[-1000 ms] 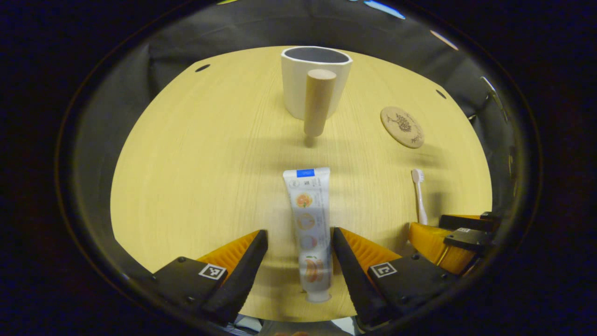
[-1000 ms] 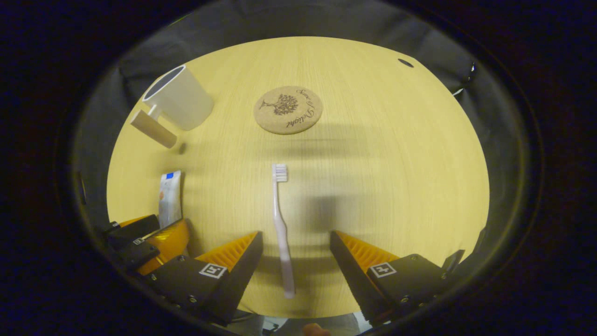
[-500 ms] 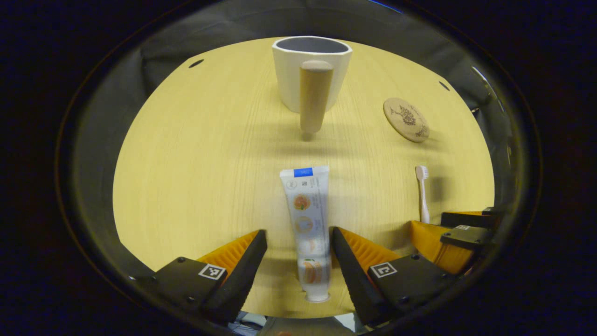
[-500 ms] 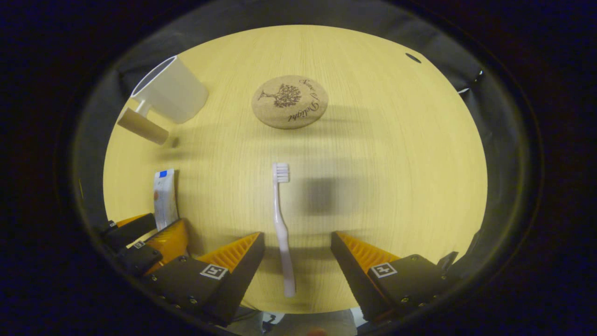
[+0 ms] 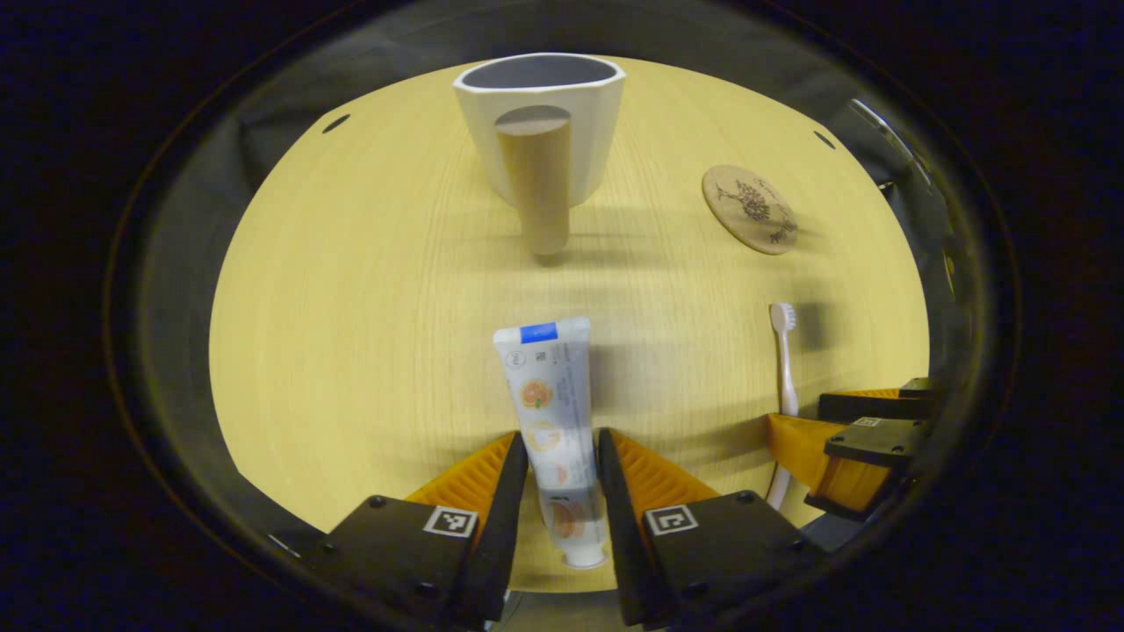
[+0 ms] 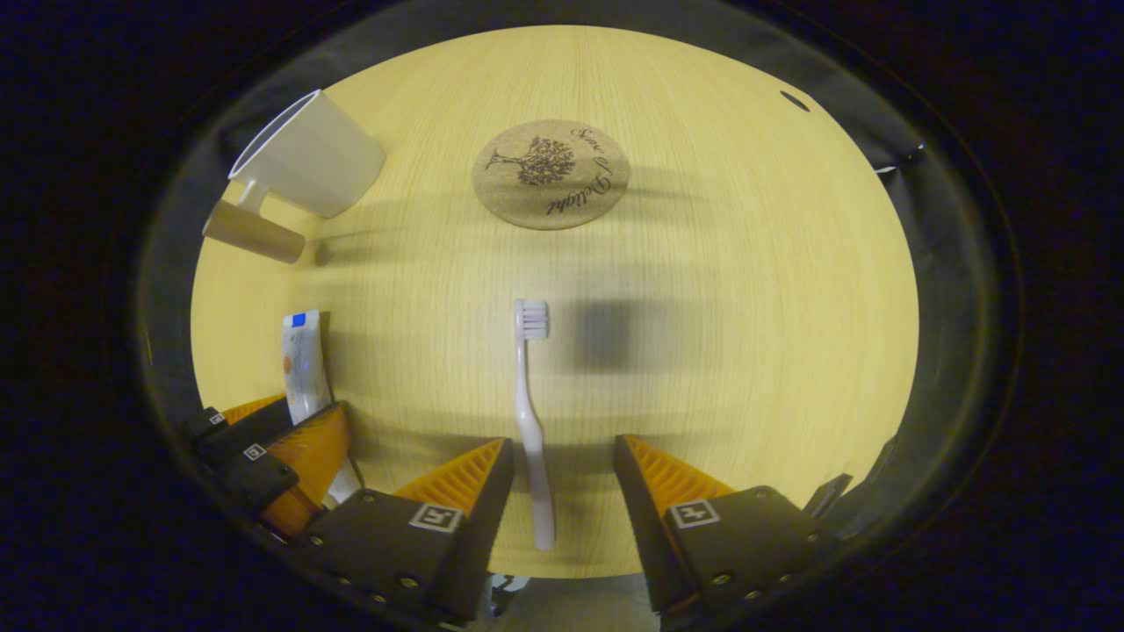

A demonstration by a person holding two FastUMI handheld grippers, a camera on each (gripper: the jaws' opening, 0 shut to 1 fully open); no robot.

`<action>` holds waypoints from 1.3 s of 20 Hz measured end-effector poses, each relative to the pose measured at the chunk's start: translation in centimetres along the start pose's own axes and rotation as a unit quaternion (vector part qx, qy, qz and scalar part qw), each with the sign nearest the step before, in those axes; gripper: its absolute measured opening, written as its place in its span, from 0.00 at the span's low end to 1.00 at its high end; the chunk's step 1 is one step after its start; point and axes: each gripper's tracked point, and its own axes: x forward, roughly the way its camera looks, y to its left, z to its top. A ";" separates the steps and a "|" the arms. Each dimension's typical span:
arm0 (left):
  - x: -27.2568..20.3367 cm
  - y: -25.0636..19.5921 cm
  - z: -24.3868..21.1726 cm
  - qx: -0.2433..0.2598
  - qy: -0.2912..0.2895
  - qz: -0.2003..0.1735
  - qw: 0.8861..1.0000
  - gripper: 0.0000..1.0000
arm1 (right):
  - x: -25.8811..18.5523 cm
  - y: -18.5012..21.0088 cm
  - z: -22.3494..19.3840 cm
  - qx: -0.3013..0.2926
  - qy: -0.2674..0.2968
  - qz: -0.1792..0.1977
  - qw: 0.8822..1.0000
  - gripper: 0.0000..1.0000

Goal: Put the toothbrush and toothpaste on the desktop into the cup, then pick up the cup and place it on the coaster on the desktop.

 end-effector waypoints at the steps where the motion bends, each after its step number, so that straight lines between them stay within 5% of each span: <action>1: 0.0 -0.1 0.0 0.002 0.002 0.001 1.000 0.51 | 0.1 -0.2 -0.1 -0.001 0.002 0.000 1.000 0.64; 2: -0.1 -0.1 0.0 0.002 0.004 0.002 1.000 0.51 | 0.1 -0.5 0.0 0.004 0.003 -0.002 1.000 0.48; 3: 0.0 -0.2 0.0 0.000 0.009 0.001 1.000 0.46 | 0.0 -0.6 0.0 0.015 0.003 -0.003 1.000 0.43; 4: -0.1 -0.2 0.1 0.003 0.007 0.000 1.000 0.41 | -0.2 -0.7 -0.2 0.025 0.004 -0.001 1.000 0.22; 6: 0.0 -0.3 0.1 0.002 0.009 -0.002 1.000 0.35 | 0.0 -0.7 -0.2 0.018 0.010 0.003 1.000 0.10; 9: 0.2 -0.2 0.2 -0.009 0.005 0.002 1.000 0.34 | 0.5 -0.8 0.0 0.014 0.004 -0.006 1.000 0.11; 10: -0.2 -0.2 0.2 -0.013 0.001 0.003 1.000 0.25 | 0.5 -0.7 0.1 0.011 -0.003 -0.006 1.000 0.02; 13: -0.2 -0.1 0.6 -0.016 -0.012 0.003 1.000 0.25 | 0.1 -0.7 0.1 0.009 -0.004 -0.007 1.000 0.01; 14: -0.4 0.0 0.4 -0.022 -0.004 0.001 1.000 0.17 | 0.0 -0.7 0.1 0.009 -0.003 -0.006 1.000 0.02; 26: -5.4 4.3 1.7 -0.118 -0.024 -0.035 0.992 0.17 | 0.0 -0.7 0.1 0.001 0.007 -0.002 1.000 0.02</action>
